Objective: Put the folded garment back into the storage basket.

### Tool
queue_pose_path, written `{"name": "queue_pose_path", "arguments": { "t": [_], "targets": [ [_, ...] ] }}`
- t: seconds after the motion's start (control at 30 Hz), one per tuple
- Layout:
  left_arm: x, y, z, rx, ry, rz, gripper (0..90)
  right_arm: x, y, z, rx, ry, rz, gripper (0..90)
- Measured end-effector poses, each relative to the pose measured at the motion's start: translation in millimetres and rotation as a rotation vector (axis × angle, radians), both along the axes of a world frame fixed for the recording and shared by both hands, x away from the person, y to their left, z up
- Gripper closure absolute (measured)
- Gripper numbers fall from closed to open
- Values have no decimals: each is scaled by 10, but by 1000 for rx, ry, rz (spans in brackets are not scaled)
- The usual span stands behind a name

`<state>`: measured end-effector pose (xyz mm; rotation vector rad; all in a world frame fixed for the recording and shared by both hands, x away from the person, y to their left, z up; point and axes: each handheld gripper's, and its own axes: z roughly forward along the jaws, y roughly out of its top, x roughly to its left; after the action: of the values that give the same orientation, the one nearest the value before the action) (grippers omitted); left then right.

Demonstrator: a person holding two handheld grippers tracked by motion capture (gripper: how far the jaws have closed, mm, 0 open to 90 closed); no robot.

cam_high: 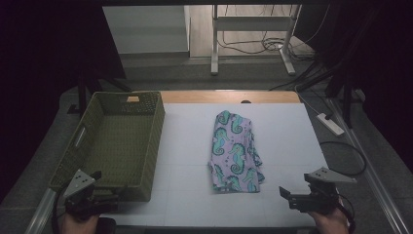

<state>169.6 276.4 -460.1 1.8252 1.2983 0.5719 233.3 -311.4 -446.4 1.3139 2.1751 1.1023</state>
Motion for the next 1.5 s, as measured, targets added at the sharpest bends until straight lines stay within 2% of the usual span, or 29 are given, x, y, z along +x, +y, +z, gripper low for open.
{"name": "queue_pose_path", "arguments": {
  "t": [0.47, 0.7, 1.13, 1.3, 1.5],
  "targets": [
    [28, 12, -9, -29, 23, -21, 0, -5, 17, -16, 0, -17, 19, 0],
    [36, 25, -9, -46, 34, -14, 0, -5, 16, -18, -1, -14, 23, 0],
    [52, -16, 40, -40, 33, -29, 0, -6, 43, 20, 19, -17, 50, 0],
    [67, -53, 67, -25, 34, -39, 0, 25, 74, 42, 14, -27, 63, 0],
    [86, -60, 94, -33, 33, -48, 0, 36, 95, 46, 9, -32, 76, 0]
  ]
}}
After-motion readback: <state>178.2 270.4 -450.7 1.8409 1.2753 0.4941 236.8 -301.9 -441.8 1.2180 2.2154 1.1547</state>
